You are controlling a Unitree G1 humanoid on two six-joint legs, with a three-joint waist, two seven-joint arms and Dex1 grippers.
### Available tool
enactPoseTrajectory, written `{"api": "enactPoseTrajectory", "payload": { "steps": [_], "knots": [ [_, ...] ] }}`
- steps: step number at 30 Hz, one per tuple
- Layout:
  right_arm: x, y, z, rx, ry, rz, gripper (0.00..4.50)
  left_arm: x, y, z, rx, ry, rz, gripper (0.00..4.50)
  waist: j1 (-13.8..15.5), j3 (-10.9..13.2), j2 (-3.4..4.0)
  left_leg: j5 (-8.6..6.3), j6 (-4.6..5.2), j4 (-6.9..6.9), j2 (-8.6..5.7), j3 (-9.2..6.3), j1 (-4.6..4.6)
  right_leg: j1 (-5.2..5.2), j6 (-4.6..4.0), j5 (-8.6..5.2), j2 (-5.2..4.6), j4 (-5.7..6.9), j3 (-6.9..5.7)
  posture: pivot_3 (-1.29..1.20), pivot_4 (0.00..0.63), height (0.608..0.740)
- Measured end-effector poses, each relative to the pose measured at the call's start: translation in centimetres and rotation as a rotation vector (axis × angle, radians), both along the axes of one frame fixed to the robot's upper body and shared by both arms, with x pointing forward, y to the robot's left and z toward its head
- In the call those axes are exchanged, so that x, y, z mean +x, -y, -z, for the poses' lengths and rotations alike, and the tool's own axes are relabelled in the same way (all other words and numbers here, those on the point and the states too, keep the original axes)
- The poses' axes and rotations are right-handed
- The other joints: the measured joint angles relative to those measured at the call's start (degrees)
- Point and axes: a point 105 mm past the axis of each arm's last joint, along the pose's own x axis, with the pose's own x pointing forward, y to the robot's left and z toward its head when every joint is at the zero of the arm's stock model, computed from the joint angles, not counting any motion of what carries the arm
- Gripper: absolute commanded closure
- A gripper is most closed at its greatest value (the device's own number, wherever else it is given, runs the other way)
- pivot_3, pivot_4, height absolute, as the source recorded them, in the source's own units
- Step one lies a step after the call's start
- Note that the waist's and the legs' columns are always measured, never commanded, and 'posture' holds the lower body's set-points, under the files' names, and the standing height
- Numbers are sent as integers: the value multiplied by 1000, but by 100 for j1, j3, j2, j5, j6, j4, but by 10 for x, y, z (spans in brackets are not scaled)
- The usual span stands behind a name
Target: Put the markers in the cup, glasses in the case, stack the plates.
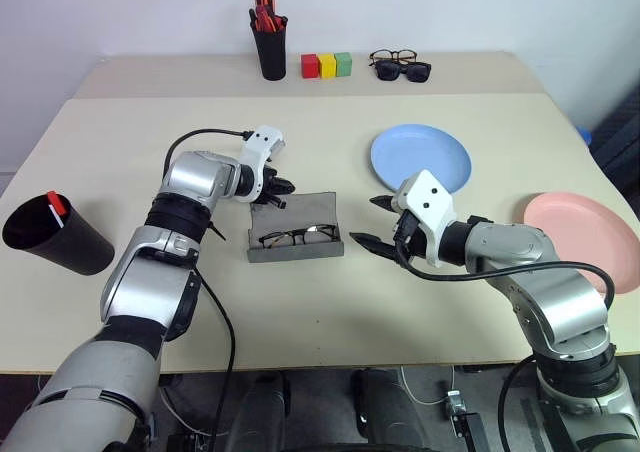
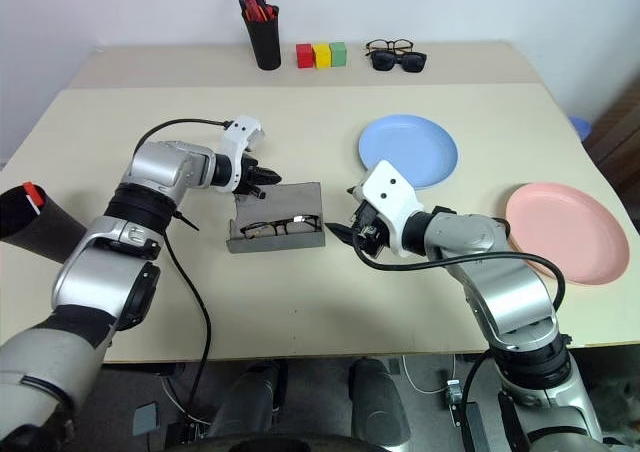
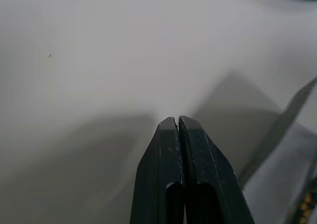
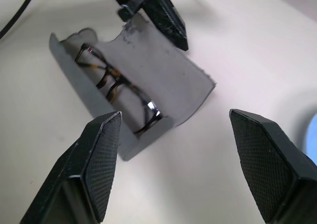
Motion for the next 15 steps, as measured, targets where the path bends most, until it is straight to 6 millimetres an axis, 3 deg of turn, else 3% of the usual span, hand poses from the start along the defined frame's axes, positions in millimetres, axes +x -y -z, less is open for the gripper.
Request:
{"api": "enactPoseTrajectory", "payload": {
  "steps": [4, 10, 15],
  "knots": [
    [11, 5, 0, 8, -5, 36, 975, -27, -4, -6, -5, 38, 83, 4461, -14, 0, 2, 0, 0, -2, 4, 5, 3, -4, -1, 0, 3, 1, 8, 0, 150, 740],
    [35, 22, -6, 35, -1, 132, 975, -79, -5, 13, -6, 5, 192, 4461, 20, -1, 3, 0, 0, 5, 2, 9, 5, 2, -1, 0, -2, 3, 12, 0, 150, 740],
    [49, 36, -2, 30, -11, 195, 975, -104, -11, 15, -9, 25, 224, 4461, 20, -1, 3, 0, 0, 4, 2, 9, 6, 3, -1, 0, -2, 3, 11, 0, 150, 740]
  ]
}}
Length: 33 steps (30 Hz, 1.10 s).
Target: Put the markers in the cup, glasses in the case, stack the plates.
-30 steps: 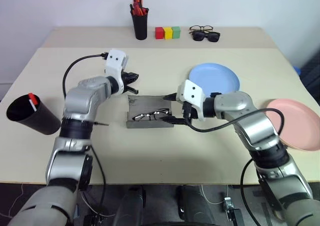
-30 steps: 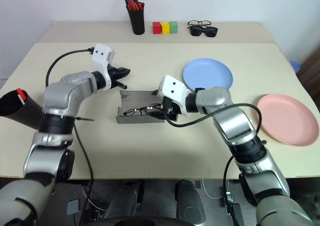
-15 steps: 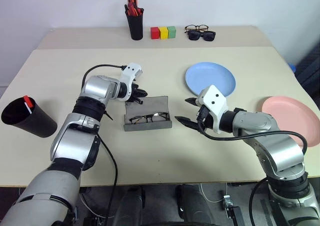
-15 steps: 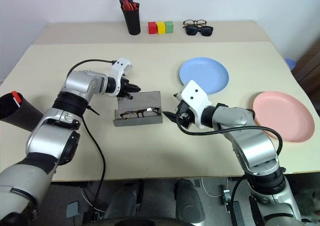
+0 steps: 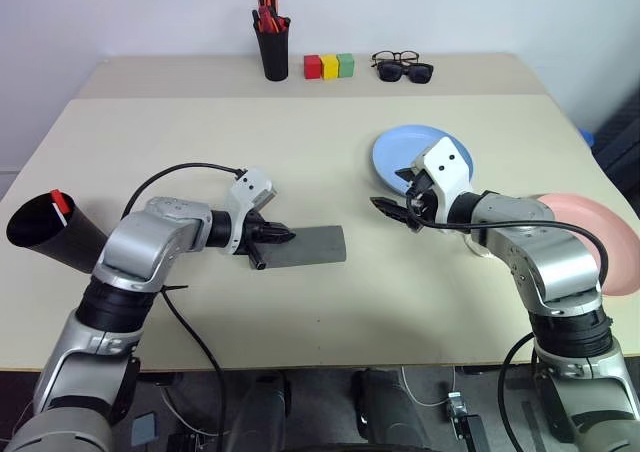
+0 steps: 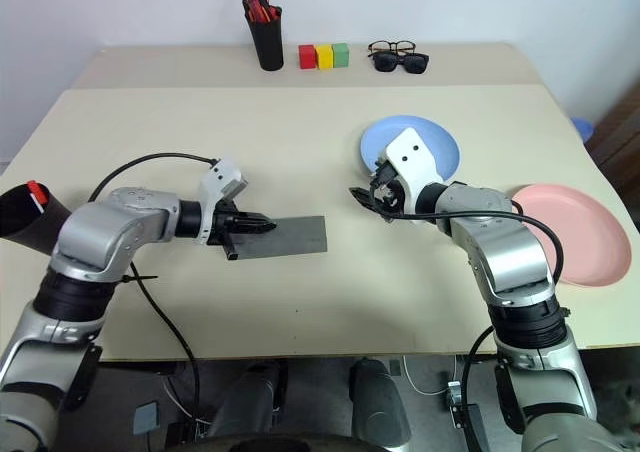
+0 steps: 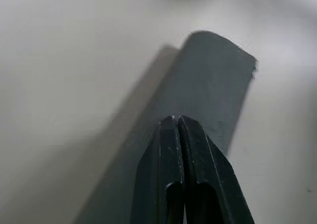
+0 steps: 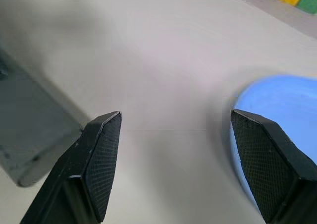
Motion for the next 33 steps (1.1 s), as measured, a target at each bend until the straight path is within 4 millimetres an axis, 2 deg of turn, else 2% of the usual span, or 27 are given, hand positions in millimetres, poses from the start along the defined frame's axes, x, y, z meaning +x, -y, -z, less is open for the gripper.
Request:
{"api": "enactPoseTrajectory", "payload": {
  "steps": [2, 5, 7, 9, 11, 14, 19, 21, 26, 29, 33],
  "knots": [
    [11, 10, 1, -20, 3, 51, 975, -7, -3, -1, 11, 38, 19, 4461, -18, -1, 2, 0, 0, -1, 1, 5, 4, 0, -1, 1, 0, 0, 3, 0, 150, 740],
    [29, 30, 6, -145, 39, 140, 975, -8, 8, -12, -94, 166, 51, 4461, 21, -1, 5, 0, 0, 1, 1, 5, 5, 2, -2, 0, 0, -2, 1, 0, 150, 740],
    [37, 32, 18, -242, 55, 147, 975, -3, 11, -32, -186, 276, 39, 4461, 34, -2, 3, 0, 0, 2, 0, 6, 4, 3, -2, 0, -1, -5, 1, 0, 150, 740],
    [42, 31, 37, -310, 36, 137, 975, 1, 5, -48, -241, 350, 5, 4461, 18, -2, 4, 0, 0, -1, 0, 7, 4, 2, -2, 0, -1, -5, 3, 0, 150, 740],
    [47, 33, 50, -333, 13, 139, 975, -1, 3, -52, -259, 390, 0, 4461, -8, -1, 5, 0, 0, -1, 0, 8, 4, 2, -1, 1, -1, -4, 4, 0, 150, 740],
    [55, 34, 52, -360, 26, 143, 1777, -7, 3, -46, -273, 391, 1, 4500, -15, -1, 6, 0, 0, 0, 1, 8, 6, 0, -2, 1, 1, -1, 6, 0, 150, 740],
    [60, 33, 56, -365, 19, 147, 4318, -8, 2, -42, -278, 383, -20, 4500, 8, -1, 6, 0, 0, 4, -2, 8, 5, 5, -1, 1, -1, -2, 6, 0, 150, 740],
    [60, 34, 53, -375, 39, 147, 4423, -8, 3, -43, -283, 388, -22, 4500, 10, -1, 6, 0, 0, 3, -1, 8, 5, 5, -1, 1, 0, -2, 5, 0, 150, 740],
    [50, 42, 41, -428, 98, 146, 4423, -7, 10, -47, -329, 416, -14, 4500, 31, 0, 6, 0, 0, 2, -2, 7, 4, 4, -1, 1, -1, -2, 5, 0, 150, 740],
    [38, 58, 21, -454, 149, 176, 4423, -3, 16, -45, -348, 408, -1, 4500, 53, 0, 7, 0, 0, 3, -2, 7, 4, 5, -1, 1, -1, -3, 5, 0, 150, 740],
    [-8, 101, -9, -502, 154, 256, 4423, 5, 27, -40, -376, 383, 39, 4500, 185, 0, 9, -4, 7, 2, -3, 5, -1, 9, 1, -1, 0, -15, 0, 0, 150, 740]
  ]
}}
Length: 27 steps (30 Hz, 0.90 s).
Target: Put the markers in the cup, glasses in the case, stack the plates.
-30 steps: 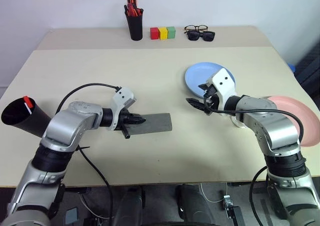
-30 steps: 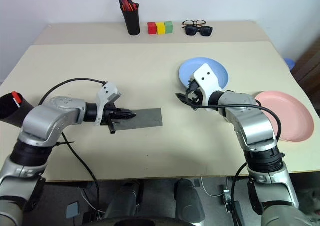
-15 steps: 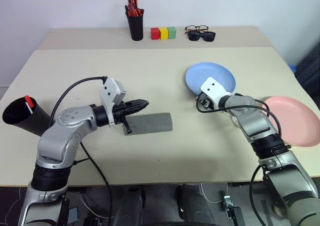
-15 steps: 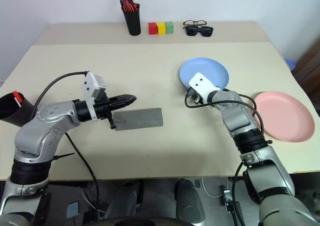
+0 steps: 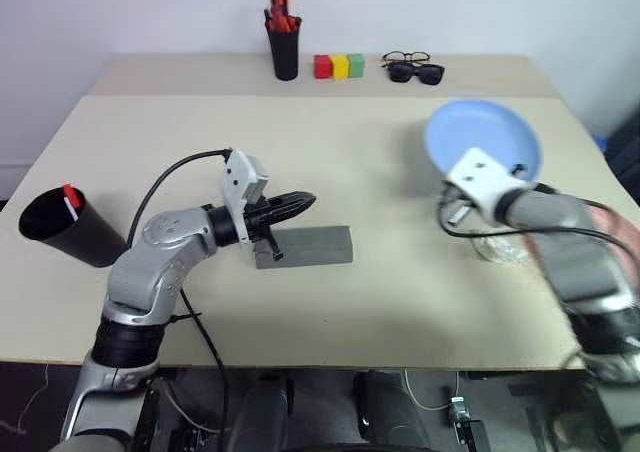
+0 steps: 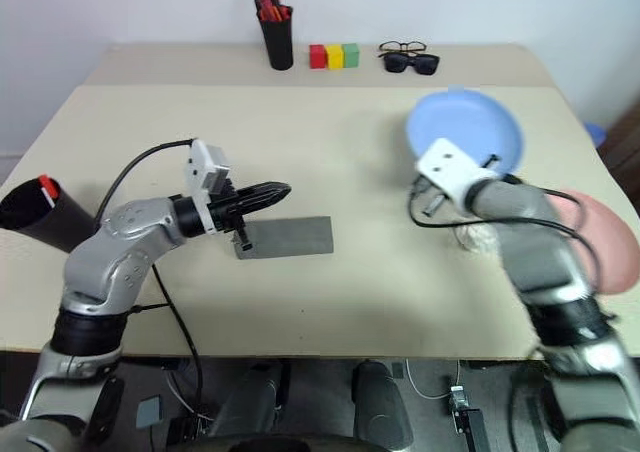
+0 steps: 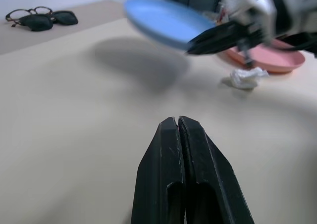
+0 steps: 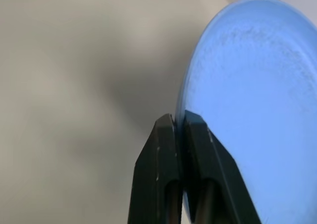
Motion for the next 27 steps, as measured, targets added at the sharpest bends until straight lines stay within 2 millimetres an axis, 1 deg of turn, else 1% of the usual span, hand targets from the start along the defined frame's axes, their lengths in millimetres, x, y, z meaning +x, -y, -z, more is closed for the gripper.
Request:
{"api": "enactPoseTrajectory", "payload": {
  "steps": [1, 2, 3, 4, 6, 7, 8, 10, 12, 14, 16, 19, 20, 22, 23, 25, 27],
  "knots": [
    [-11, 12, -4, -11, -5, 36, 4423, 2, 2, 1, -1, -5, 11, 4500, 2, 0, 0, 0, 0, 1, -1, 1, -1, 1, 0, 0, -1, -1, 0, 0, 150, 740],
    [-24, 24, -6, -25, -25, 74, 4423, 3, 4, 2, 0, -5, 25, 4500, 5, -1, -1, -1, 1, 1, 0, 2, 2, 4, 0, 0, -1, -2, 0, 0, 150, 740],
    [-32, 33, -5, -28, -41, 107, 4423, 3, 6, 3, -1, -7, 41, 4500, -4, -1, -2, -1, 2, 3, 0, 3, 5, 9, 0, 0, -1, -3, 0, 0, 150, 740],
    [-39, 41, -3, -26, -63, 135, 4423, 3, 11, 4, -3, -9, 59, 4500, -17, -2, 0, -1, 2, 4, 0, 6, 8, 10, 0, 0, -1, -3, 2, 0, 150, 740],
    [-52, 53, 9, -20, -120, 182, 4423, 2, 18, 6, -9, -7, 92, 4500, -48, -3, 1, -1, 2, 3, 3, 8, 15, 13, -1, 0, 0, -1, 4, 0, 150, 740],
    [-58, 59, 16, -19, -151, 207, 3846, 2, 21, 7, -6, -8, 107, 4500, -47, -4, 3, -1, 2, 4, 3, 8, 15, 14, -1, 0, 1, 0, 4, 0, 150, 740],
    [-61, 64, 21, -17, -175, 228, 3546, 3, 23, 9, -3, -8, 114, 4500, -60, -4, 4, -1, 2, 4, 3, 9, 17, 14, -1, 0, 1, 1, 5, 0, 150, 740],
    [-65, 68, 25, -18, -189, 244, 2578, 4, 23, 10, -4, -7, 117, 4500, -69, -6, 8, -1, 2, 5, 4, 12, 19, 14, -1, 0, 1, 1, 7, 0, 150, 740],
    [-65, 67, 25, -16, -188, 237, 1630, 4, 22, 10, -5, -3, 115, 4500, -61, -6, 8, -1, 2, 5, 4, 11, 18, 14, -1, 0, 1, 1, 7, 0, 150, 740],
    [-64, 60, 24, 0, -181, 208, 1630, 5, 22, 10, -4, -2, 114, 4500, -39, -6, 8, -1, 2, 5, 4, 9, 16, 14, 0, 0, 1, 0, 6, 0, 150, 740],
    [-65, 46, 27, 26, -186, 147, 1630, 5, 20, 10, 1, -3, 108, 4500, -27, -5, 8, -1, 2, 5, 3, 9, 16, 16, 0, 0, 1, 0, 6, 0, 150, 740],
    [-65, 30, 44, 55, -234, 86, 1630, 3, 18, 12, 3, -3, 102, 4500, -22, -6, 6, -1, 2, 5, 3, 7, 16, 19, 1, 0, -1, -3, 5, 0, 150, 740],
    [-64, 28, 51, 58, -251, 79, 1630, 2, 18, 13, 2, -4, 99, 4500, -22, -5, 7, -1, 2, 5, 2, 7, 16, 19, 0, 0, -2, -3, 5, 0, 150, 740],
    [-60, 30, 63, 45, -264, 97, 1630, 3, 17, 14, 2, -7, 89, 4500, -23, -5, 6, -1, 2, 6, 2, 7, 16, 19, 0, 0, -1, -3, 4, 0, 150, 740],
    [-56, 35, 68, 25, -259, 123, 1858, 3, 17, 14, 2, -5, 85, 4500, -27, -5, 6, -1, 2, 6, 2, 7, 16, 19, 0, 0, -1, -3, 5, 0, 150, 740],
    [-52, 45, 73, -3, -256, 175, 2489, 3, 17, 13, 2, -1, 82, 4500, -24, -5, 7, -1, 1, 6, 2, 6, 16, 18, 0, -1, -1, -2, 4, 0, 150, 740],
    [-50, 51, 75, -13, -252, 203, 3501, 3, 18, 12, 2, 3, 78, 4500, -21, -5, 7, -1, 1, 4, 2, 6, 16, 18, 0, -1, 0, -2, 4, 0, 150, 740]
  ]
}}
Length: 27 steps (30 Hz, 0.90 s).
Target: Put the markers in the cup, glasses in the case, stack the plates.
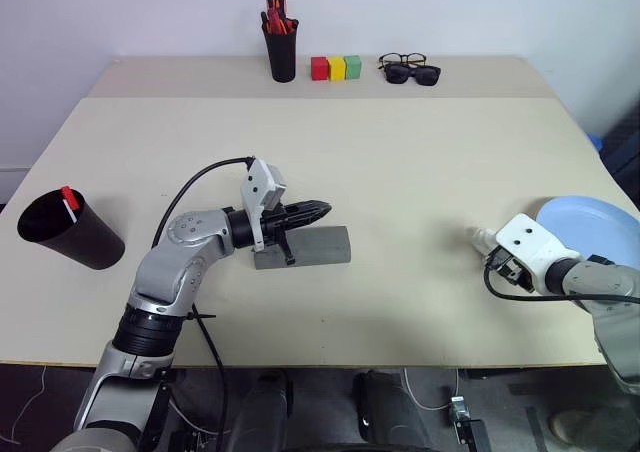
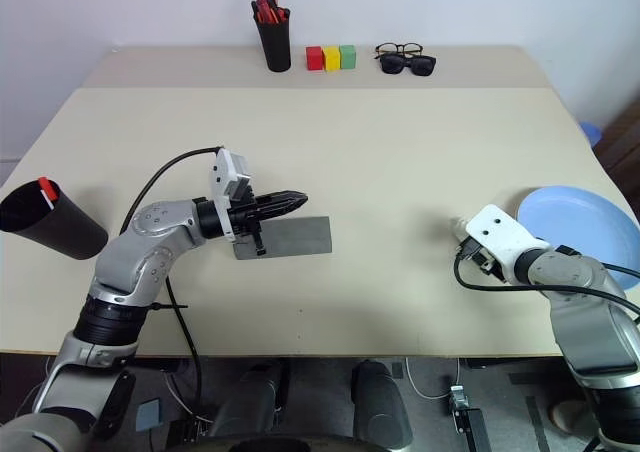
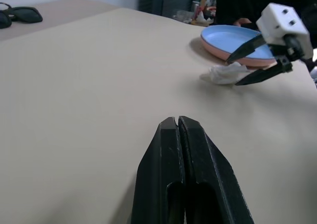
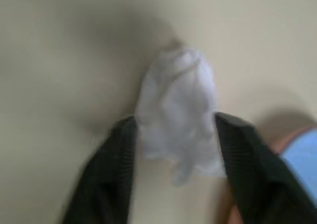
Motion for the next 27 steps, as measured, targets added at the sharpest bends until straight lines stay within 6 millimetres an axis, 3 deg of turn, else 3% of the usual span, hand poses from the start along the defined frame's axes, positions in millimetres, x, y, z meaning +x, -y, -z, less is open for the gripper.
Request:
{"api": "enactPoseTrajectory", "payload": {
  "steps": [2, 7, 10, 14, 17, 21, 24, 27],
  "knots": [
    [0, 0, 0, -2, 2, 1, 4457, 0, 0, -1, -1, 4, -3, 4500, -4, 0, 0, 0, 0, 0, 0, 0, 0, 0, 0, 0, 0, 0, 0, 0, 150, 740],
    [0, -3, -8, -16, 19, -12, 4457, 0, 1, -1, -5, 3, -6, 4500, -2, 0, 0, 0, 0, 1, 0, 0, 0, 0, 0, 0, 0, 0, 0, 0, 150, 740],
    [0, 4, -29, -81, 62, 5, 4457, 2, 1, -3, -11, 5, -13, 4500, 4, 0, 0, 0, 0, 2, -1, 0, -1, 1, 1, 0, -1, 0, 0, 0, 150, 740],
    [-1, 35, -68, -210, 138, 128, 4457, 12, -2, -9, -48, 13, -82, 4500, 12, 0, 0, 0, 0, 1, -1, -2, -1, 1, 0, 0, 0, -1, -2, 0, 150, 740],
    [-14, 66, -74, -342, 85, 220, 3581, 18, -11, -16, -68, 32, -154, 4500, 18, -1, -3, -1, 2, 0, -1, -2, -1, 4, 1, 0, -1, -6, -3, 0, 150, 740],
    [-16, 75, -58, -356, 23, 224, 1660, 16, -16, -13, -19, 70, -205, 4500, -33, -1, -1, -1, 2, 1, 0, 3, 4, 6, 2, 0, -1, -5, 1, 0, 150, 740],
    [4, 68, -60, -369, 90, 157, 1660, 15, -25, -7, 18, 89, -285, 4500, -95, -2, 6, -1, 1, 0, 2, 9, 10, 6, 1, 0, -1, -2, 4, 0, 150, 740],
    [32, 42, -69, -255, 239, 59, 1660, 17, -37, -8, 34, 135, -413, 4500, -144, 0, 1, 0, 1, 1, 4, 4, 8, 8, 1, 0, 2, -1, 3, 0, 150, 740]
  ]
}}
